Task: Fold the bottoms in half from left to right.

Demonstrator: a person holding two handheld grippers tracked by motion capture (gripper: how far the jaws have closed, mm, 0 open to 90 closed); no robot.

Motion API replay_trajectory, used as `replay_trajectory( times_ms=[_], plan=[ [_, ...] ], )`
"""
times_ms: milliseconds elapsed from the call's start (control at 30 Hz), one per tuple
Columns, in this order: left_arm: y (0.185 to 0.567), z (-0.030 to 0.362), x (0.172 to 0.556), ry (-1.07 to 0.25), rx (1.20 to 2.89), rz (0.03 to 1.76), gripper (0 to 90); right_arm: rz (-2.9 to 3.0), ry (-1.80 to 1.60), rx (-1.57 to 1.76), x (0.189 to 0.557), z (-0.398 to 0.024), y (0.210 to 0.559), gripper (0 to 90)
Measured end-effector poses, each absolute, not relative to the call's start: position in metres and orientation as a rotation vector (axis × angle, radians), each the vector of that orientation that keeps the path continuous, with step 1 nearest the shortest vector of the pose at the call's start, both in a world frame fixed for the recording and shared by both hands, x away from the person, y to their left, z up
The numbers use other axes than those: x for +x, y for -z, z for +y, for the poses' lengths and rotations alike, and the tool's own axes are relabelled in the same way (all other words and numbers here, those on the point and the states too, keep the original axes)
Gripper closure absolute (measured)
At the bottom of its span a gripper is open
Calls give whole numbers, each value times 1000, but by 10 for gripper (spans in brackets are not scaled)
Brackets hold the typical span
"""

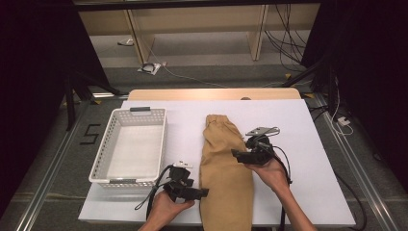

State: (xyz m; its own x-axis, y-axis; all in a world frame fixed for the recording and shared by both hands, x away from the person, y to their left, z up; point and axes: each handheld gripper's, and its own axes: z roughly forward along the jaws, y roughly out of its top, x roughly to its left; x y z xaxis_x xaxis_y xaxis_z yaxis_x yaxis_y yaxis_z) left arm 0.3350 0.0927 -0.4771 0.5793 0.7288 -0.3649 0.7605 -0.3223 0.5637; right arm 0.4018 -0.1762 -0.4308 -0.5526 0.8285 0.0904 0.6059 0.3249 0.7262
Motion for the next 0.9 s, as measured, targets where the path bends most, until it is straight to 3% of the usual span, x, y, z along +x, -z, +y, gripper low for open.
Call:
replay_trajectory(
  times_ms=[467, 900],
  plan=[
    [467, 97, 335, 31, 2056, 1170, 252, 2313, -1057, 1278, 401, -171, 432, 356],
    [452, 96, 359, -30, 1985, 1183, 257, 2301, -1050, 1309, 406, -171, 436, 332]
  ],
)
